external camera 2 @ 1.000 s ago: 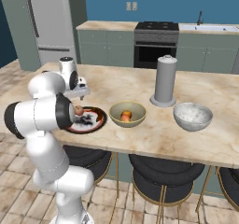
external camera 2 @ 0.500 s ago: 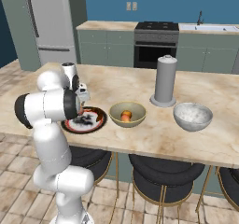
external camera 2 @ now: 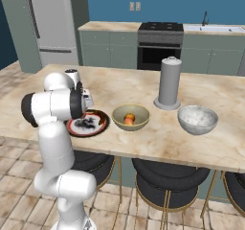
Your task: Take the fruits from the plate on the dining counter and place two fruits in each bowl.
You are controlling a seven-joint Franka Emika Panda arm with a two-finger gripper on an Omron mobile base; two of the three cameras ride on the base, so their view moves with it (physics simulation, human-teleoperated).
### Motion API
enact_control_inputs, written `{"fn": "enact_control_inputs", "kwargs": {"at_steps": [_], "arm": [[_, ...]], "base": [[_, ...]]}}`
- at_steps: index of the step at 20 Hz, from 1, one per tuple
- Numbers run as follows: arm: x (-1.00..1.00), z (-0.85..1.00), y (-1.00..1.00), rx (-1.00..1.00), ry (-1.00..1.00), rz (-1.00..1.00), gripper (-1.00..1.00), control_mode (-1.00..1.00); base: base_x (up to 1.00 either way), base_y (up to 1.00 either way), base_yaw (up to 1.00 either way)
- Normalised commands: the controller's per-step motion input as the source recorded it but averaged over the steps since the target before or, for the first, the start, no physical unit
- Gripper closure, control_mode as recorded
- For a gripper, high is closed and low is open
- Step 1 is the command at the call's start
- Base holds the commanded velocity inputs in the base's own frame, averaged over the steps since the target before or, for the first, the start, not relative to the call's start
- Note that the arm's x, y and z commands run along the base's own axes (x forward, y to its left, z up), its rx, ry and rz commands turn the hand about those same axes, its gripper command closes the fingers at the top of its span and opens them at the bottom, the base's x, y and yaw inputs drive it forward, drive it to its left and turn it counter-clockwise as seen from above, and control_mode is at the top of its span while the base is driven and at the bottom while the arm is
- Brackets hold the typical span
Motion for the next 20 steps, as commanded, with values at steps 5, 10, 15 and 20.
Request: {"fn": "enact_control_inputs", "kwargs": {"at_steps": [5,10,15,20], "arm": [[0.25,0.0,0.16,0.0,0.0,0.0,-1.0,-1.0],[0.32,0.0,0.07,0.0,0.0,0.0,-1.0,-1.0],[0.14,-0.02,0.0,0.0,0.0,0.0,-1.0,-1.0],[-0.06,-0.18,0.0,0.0,0.02,0.0,-1.0,-1.0]], "base": [[0.0,0.0,0.0],[0.0,0.0,0.0],[0.0,0.0,0.0],[0.0,0.0,0.0]]}}
